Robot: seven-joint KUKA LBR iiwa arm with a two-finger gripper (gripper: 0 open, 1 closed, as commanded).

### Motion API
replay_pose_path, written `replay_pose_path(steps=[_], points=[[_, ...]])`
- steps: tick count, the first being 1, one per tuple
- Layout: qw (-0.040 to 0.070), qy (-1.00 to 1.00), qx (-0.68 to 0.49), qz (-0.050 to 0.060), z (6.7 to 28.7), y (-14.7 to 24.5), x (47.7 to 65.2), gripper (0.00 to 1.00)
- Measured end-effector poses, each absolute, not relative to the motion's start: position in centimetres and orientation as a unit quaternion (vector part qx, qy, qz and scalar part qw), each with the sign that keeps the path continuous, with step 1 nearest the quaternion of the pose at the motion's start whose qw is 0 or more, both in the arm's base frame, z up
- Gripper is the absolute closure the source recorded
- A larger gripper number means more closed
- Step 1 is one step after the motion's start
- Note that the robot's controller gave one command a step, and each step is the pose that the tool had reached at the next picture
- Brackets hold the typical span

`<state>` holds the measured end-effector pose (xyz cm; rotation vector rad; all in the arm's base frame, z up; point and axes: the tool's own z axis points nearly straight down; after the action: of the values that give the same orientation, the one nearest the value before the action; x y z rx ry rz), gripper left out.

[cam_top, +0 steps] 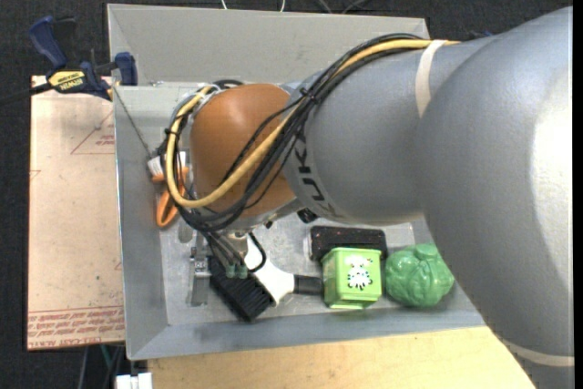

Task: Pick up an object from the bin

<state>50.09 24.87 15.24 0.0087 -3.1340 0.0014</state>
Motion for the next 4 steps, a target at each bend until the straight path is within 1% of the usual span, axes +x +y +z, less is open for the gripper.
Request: replay_pose_path(steps=[1,2,3,4], points=[[0.000,-1.000,0.000,0.000,15.7,24.7,50.3,0.00],[-0.001,-1.000,0.016,-0.003,6.9,15.2,53.3,0.00],[-0.005,-0.999,0.040,-0.005,14.1,13.8,55.2,0.00],[0.003,-0.998,-0.068,-0.002,9.9,12.1,52.0,0.00]])
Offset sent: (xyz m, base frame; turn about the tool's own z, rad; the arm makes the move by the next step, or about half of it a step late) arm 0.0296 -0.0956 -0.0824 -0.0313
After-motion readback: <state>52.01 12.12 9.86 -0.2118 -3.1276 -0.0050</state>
